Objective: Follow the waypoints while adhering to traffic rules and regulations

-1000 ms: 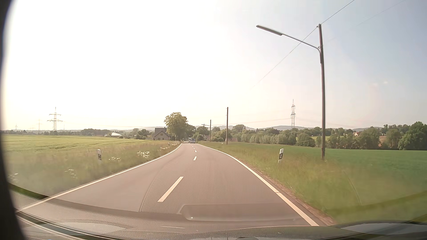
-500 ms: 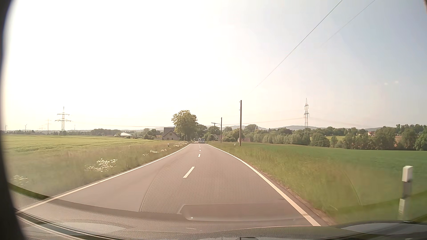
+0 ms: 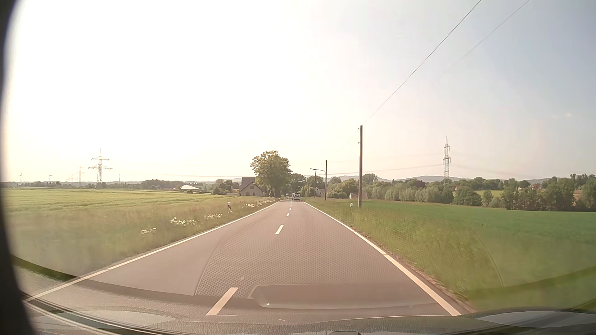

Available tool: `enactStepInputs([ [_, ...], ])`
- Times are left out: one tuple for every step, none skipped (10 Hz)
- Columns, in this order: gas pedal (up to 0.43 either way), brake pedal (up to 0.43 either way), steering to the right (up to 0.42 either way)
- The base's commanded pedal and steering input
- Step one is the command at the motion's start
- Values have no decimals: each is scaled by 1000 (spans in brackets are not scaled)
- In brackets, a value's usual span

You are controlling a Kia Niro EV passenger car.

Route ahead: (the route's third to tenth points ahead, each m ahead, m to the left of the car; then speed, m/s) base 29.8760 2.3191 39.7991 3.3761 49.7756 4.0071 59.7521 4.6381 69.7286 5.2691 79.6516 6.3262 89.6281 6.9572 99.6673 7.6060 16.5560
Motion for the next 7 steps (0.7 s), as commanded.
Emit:
enactStepInputs([
  [177,0,-17],
  [177,0,-9],
  [177,0,-6],
  [189,0,-6],
  [189,0,-6],
  [189,0,-7],
  [189,0,-9],
])
